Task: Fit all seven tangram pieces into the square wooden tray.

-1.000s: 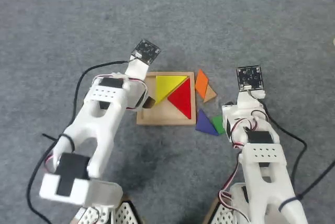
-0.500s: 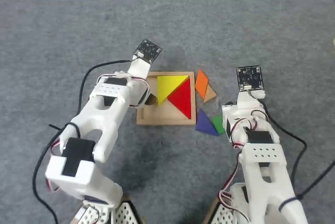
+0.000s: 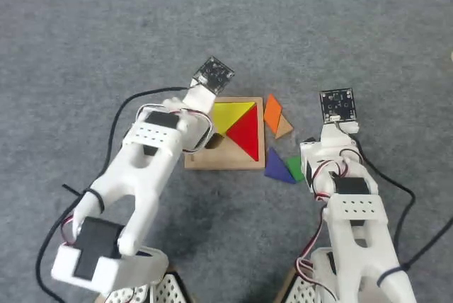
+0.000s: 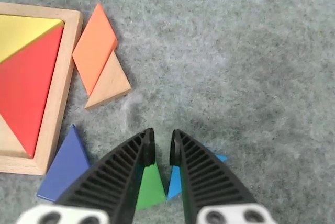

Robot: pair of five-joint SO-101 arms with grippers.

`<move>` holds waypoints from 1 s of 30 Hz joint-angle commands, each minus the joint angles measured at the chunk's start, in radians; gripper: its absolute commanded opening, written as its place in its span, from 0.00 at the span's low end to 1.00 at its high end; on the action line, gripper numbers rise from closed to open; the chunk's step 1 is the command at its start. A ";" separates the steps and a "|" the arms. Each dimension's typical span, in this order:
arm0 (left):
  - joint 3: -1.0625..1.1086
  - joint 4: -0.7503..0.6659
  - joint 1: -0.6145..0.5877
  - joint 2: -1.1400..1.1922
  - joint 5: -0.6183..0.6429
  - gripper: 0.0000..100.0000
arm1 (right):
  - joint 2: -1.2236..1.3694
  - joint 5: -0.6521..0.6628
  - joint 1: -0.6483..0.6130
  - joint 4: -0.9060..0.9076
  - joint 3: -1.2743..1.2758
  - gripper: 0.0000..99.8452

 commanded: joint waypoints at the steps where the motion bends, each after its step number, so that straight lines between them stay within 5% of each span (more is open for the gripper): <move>1: -0.031 -0.060 -0.015 0.055 -0.023 0.27 | -0.024 0.012 0.002 -0.021 -0.008 0.07; 11: -0.202 -0.068 -0.163 0.215 -0.104 0.27 | -0.024 0.011 -0.015 -0.021 -0.008 0.07; 25: -0.320 -0.061 -0.157 0.261 -0.100 0.27 | -0.024 0.011 -0.035 -0.021 -0.006 0.07; 30: -0.314 0.044 -0.130 0.259 -0.104 0.28 | -0.024 0.011 -0.035 -0.021 -0.006 0.07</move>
